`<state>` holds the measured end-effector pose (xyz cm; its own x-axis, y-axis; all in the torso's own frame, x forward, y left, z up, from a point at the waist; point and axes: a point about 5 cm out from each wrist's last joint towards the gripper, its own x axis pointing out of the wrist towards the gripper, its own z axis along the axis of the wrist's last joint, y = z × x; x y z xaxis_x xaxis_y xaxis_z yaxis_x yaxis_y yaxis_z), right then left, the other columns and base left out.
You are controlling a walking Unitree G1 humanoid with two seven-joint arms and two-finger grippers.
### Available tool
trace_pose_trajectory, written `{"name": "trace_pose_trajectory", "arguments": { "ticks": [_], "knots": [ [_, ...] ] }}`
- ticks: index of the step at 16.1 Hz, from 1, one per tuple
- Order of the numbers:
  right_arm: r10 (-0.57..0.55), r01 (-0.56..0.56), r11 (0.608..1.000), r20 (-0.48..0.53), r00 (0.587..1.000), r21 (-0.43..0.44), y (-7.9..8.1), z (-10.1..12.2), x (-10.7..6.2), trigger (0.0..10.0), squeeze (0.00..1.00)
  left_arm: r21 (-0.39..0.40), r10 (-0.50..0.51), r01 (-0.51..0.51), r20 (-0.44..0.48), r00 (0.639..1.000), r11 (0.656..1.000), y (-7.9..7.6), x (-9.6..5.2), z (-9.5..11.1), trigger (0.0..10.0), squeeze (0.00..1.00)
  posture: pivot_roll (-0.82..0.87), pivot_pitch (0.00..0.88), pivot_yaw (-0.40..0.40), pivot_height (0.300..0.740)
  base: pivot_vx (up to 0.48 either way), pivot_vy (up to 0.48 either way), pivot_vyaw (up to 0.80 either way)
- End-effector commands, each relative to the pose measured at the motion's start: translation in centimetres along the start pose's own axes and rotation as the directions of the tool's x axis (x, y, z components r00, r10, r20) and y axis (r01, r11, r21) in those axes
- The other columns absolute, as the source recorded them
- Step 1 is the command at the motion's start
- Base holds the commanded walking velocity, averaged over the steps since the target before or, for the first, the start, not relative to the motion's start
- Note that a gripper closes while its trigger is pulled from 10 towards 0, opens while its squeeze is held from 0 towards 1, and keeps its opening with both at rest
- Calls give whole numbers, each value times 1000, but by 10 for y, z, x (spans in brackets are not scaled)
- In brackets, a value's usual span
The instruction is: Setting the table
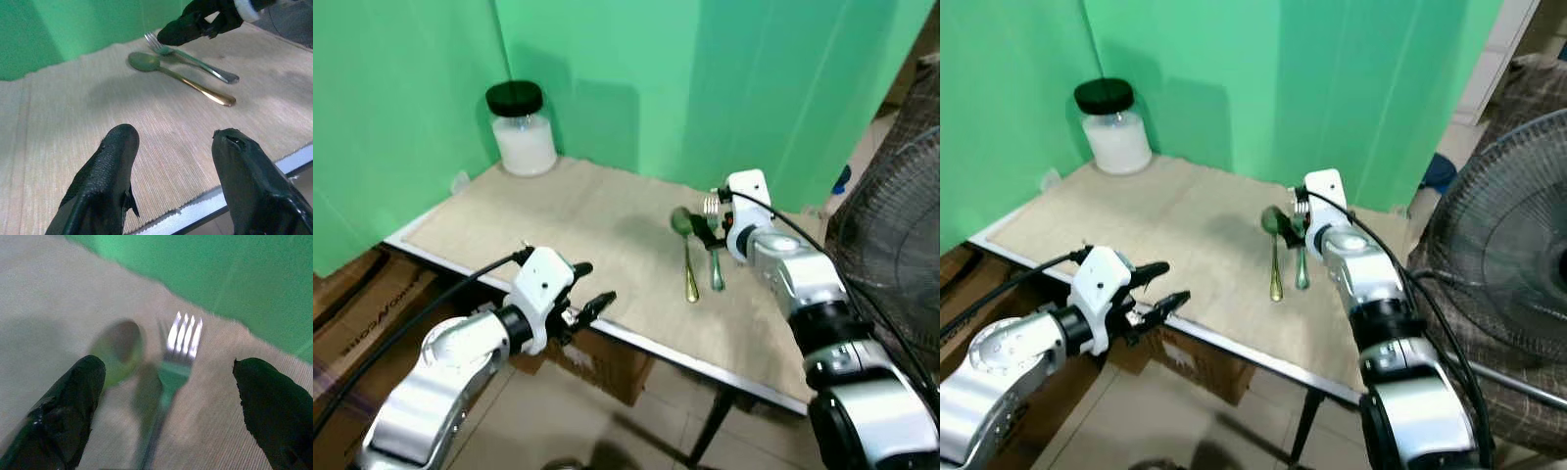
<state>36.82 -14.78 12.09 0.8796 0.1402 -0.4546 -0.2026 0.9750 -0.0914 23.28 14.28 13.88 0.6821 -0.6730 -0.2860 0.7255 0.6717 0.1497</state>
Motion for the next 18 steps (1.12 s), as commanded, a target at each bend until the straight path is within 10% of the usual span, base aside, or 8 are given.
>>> {"name": "trace_pose_trajectory", "arguments": {
  "ticks": [1, 2, 3, 6, 9, 18],
  "knots": [
    [-25, 25, 1000, -10, 1000, -4, -3, 2, 3, 6549, 0, 8, -10, 10, -8, 1000, 1000, 2, -2, 1, 10000, 0, 79, 0, 11, 740, 0, 0, 0],
    [-33, 33, 999, -23, 999, -11, -4, 0, 4, 6549, 0, 9, -10, 10, -9, 1000, 1000, 2, -3, 0, 10000, 0, 81, 0, 8, 740, 0, 0, 0],
    [-42, 41, 999, -56, 998, -14, -5, -5, 5, 3765, 0, 9, -17, 17, -11, 1000, 1000, 1, -4, 0, 10000, 0, 84, 0, 5, 740, 0, 0, 0],
    [-48, 51, 998, -106, 993, 25, -11, -15, 7, 3843, 0, 5, -35, 35, -12, 999, 999, 0, -5, -1, 10000, 0, 80, 0, 5, 740, 0, 0, 0],
    [-40, 50, 996, -130, 991, 76, -13, -21, 8, 235, 0, 8, -43, 43, -10, 999, 999, -1, -3, 0, 10000, 0, 78, 0, 6, 740, 0, 0, 0],
    [-9, 26, 994, -166, 986, 102, -9, -28, 12, 0, 0, 13, -74, 74, -17, 997, 997, -4, -4, -1, 10000, 0, 86, 0, 2, 740, 0, 0, 0]
  ]
}}
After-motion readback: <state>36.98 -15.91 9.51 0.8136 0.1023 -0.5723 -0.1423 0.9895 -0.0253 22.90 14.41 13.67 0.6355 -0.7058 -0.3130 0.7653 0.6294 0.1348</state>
